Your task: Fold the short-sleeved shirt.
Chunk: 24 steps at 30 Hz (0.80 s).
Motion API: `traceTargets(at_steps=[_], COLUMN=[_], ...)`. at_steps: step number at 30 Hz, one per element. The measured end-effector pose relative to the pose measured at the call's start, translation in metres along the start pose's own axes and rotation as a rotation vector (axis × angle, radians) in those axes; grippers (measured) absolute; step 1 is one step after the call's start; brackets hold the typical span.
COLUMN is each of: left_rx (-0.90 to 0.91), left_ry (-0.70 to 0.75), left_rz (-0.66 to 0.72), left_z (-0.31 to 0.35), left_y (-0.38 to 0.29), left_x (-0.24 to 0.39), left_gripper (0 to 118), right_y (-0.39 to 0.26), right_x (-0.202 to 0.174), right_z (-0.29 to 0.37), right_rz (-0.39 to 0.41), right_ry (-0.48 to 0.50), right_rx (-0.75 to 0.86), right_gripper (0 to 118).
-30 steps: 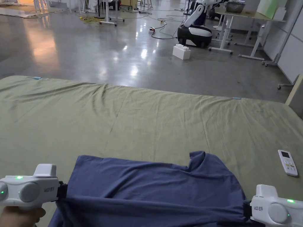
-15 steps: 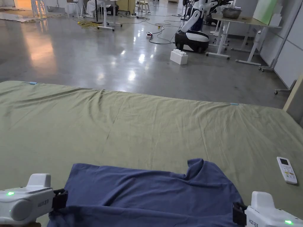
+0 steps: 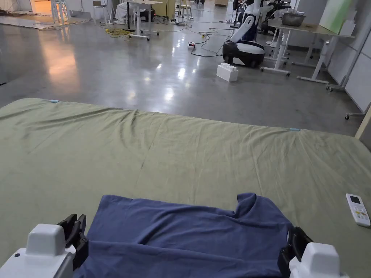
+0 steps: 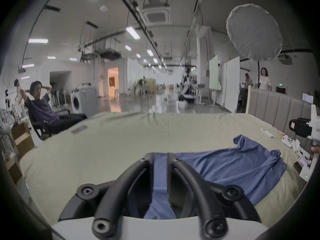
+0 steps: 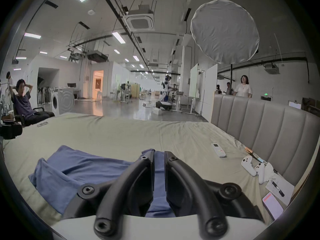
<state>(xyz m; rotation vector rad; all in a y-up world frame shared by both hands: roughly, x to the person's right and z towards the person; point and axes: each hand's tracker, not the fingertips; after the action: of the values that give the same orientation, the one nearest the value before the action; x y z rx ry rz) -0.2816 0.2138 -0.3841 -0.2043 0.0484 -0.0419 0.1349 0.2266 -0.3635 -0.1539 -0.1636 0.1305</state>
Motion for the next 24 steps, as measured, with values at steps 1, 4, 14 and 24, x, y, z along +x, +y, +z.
traceTargets(at_steps=[1, 4, 14, 24], left_rx=[-0.009, 0.019, -0.135, -0.700], left_ry=[0.004, 0.007, 0.051, -0.049], left_rz=[-0.010, -0.024, 0.051, 0.182], left_z=[0.008, 0.029, 0.032, -0.064], left_y=[0.001, 0.007, -0.004, -0.060], left_x=[0.001, 0.004, -0.034, -0.063], left_gripper=[10, 3, 3, 33], right_y=[-0.001, 0.002, 0.013, 0.002], right_x=[-0.002, -0.006, -0.009, -0.007], right_z=[0.005, 0.020, 0.034, 0.029], right_rz=[-0.039, -0.002, -0.003, 0.013], right_ry=[0.017, 0.003, 0.020, 0.038], right_rx=[-0.006, 0.040, 0.063, -0.014], right_gripper=[2, 1, 1, 1])
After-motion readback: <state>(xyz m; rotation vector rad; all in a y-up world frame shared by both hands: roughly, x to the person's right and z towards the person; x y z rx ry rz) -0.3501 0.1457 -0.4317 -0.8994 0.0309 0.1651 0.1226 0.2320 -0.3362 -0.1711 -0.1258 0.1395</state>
